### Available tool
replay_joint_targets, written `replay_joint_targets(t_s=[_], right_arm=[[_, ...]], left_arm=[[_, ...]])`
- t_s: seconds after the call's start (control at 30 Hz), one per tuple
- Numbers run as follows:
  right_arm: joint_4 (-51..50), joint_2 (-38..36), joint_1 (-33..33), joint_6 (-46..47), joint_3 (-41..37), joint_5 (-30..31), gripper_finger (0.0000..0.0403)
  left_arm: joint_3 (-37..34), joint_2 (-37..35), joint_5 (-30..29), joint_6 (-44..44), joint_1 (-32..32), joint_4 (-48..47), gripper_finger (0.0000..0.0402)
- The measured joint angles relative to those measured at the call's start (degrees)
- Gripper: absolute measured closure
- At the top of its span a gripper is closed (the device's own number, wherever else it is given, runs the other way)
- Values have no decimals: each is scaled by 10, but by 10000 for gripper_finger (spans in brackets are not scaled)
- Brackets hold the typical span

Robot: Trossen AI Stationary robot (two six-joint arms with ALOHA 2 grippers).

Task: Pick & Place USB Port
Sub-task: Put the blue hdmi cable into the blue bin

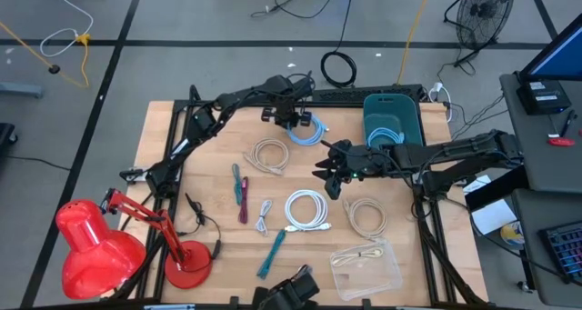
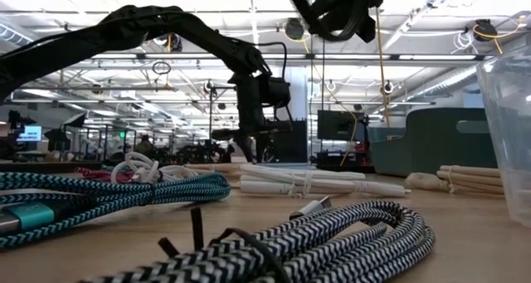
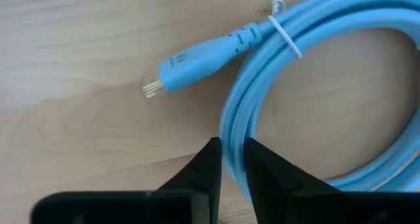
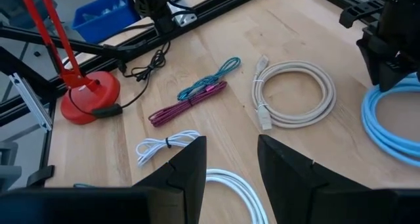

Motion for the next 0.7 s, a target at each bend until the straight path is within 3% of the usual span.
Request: replay_joint_targets(t_s=[0.2,0.3,0.7], right_arm=[[2,-7,0,0,0,0,275],[1,-10,0,-2,0,0,275],[5,-11,0,4,0,2,275]], left_arm=[[-2,0,-27,42,6,-104,384],[-25,-4,-18,42,10,-94,392],[-30,-6,-27,15,11,-81,279]])
